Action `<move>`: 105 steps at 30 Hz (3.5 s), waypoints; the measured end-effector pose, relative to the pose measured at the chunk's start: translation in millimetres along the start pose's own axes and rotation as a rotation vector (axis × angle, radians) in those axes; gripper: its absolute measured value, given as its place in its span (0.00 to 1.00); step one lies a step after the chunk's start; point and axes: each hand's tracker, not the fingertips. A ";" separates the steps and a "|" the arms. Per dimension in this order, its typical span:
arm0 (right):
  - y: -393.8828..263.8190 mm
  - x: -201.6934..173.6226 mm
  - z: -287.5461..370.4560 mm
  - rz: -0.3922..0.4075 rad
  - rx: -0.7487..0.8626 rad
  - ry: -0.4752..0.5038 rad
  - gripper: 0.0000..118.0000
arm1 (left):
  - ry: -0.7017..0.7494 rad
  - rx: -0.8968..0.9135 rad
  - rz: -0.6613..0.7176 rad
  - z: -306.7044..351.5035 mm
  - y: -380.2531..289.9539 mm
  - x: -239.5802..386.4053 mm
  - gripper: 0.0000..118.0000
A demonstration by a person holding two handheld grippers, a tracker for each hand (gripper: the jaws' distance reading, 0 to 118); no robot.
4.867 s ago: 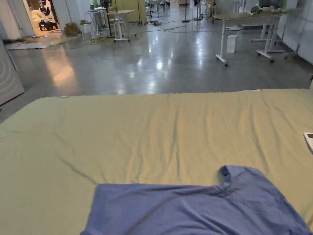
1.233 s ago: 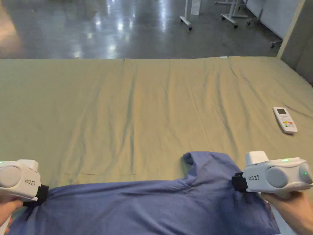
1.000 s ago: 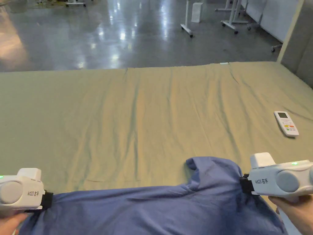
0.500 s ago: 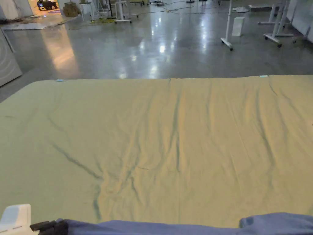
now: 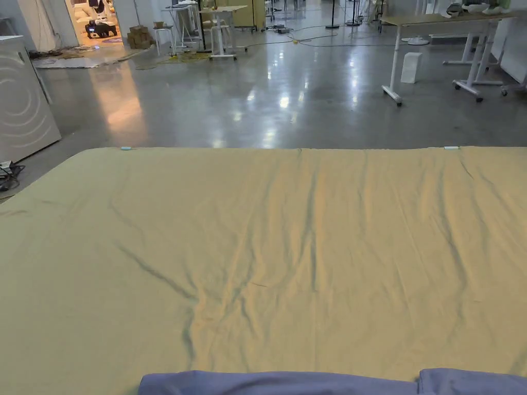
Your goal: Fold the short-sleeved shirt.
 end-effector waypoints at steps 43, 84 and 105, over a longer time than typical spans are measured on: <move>34.1 -137.8 164.4 0.166 0.463 0.231 0.00 | -0.079 0.507 -0.238 172.4 35.4 159.3 0.00; 8.4 -112.5 143.0 0.026 0.254 0.226 0.00 | -0.459 -0.083 0.767 -69.7 5.3 -38.6 0.53; 1.6 -120.2 137.0 0.071 0.220 0.231 0.00 | -0.357 0.053 0.770 -41.8 40.9 -87.7 0.03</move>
